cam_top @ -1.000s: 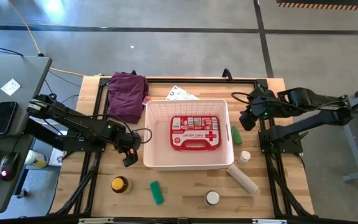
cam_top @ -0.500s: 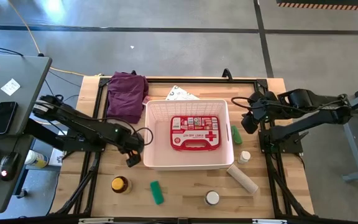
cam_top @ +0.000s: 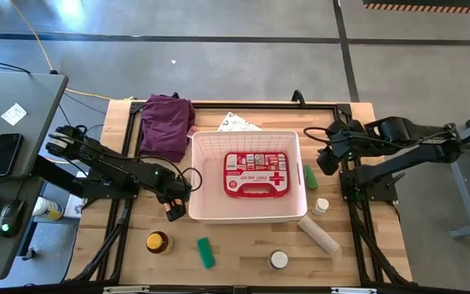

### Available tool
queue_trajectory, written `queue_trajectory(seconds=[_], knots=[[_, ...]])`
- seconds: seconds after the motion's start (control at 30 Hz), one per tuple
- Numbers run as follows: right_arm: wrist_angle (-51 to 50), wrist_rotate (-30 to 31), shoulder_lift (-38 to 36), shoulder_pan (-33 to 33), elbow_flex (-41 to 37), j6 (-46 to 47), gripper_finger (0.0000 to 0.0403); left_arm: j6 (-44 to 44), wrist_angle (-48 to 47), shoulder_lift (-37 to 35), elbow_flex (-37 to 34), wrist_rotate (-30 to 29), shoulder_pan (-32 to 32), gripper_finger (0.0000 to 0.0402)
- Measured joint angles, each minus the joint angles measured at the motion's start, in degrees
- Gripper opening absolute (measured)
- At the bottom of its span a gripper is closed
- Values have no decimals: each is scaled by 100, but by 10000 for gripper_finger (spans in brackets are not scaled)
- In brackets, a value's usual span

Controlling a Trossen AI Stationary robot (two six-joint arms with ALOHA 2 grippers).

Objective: Pick & place medical supplies in basket/bin
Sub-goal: Put the orange medicine bottle into the white bin

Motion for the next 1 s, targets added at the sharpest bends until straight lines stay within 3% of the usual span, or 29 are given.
queue_trajectory(seconds=[0.53, 0.73, 0.9, 1.0], knots=[[2, 433, 0, 0, 0, 127, 177, 576, -135, 2, 0, 250, 0, 396], [3, 485, 0, 0, 0, 127, 177, 684, -229, 4, 0, 249, 0, 346], [4, 525, 0, 0, 0, 122, 177, 690, -350, 2, 2, 145, 0, 343], [4, 520, -1, 0, 0, 116, 177, 702, -389, 2, 35, 411, 2, 343]])
